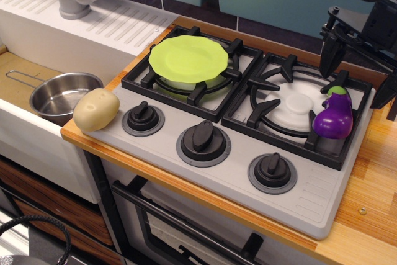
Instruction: Put eggplant on plate and largepotato in pot or pan in sink
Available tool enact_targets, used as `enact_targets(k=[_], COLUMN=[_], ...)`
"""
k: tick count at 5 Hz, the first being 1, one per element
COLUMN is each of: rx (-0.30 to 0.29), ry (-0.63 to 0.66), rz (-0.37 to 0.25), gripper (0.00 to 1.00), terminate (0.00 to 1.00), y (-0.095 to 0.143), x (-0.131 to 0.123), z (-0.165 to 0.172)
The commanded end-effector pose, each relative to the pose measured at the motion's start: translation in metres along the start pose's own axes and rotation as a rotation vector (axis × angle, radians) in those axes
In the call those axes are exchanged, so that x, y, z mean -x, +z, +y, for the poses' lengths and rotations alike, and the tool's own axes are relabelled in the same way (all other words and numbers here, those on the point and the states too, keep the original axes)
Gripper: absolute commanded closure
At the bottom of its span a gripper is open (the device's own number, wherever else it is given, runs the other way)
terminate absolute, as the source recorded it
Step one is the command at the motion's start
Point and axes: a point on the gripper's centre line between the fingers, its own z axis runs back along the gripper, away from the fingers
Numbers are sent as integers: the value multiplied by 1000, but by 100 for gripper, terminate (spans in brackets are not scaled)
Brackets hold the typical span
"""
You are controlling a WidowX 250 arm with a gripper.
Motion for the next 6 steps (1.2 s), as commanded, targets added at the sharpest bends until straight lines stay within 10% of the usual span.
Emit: enact_targets(k=[1, 4, 5, 6], rx=[0, 30, 33, 15], ry=[0, -64, -49, -41], rz=[0, -166, -167, -168], gripper=[0, 0, 100, 100], terminate=[0, 0, 0, 0], y=[0, -40, -45, -46], x=[0, 9, 11, 14], z=[0, -6, -7, -10])
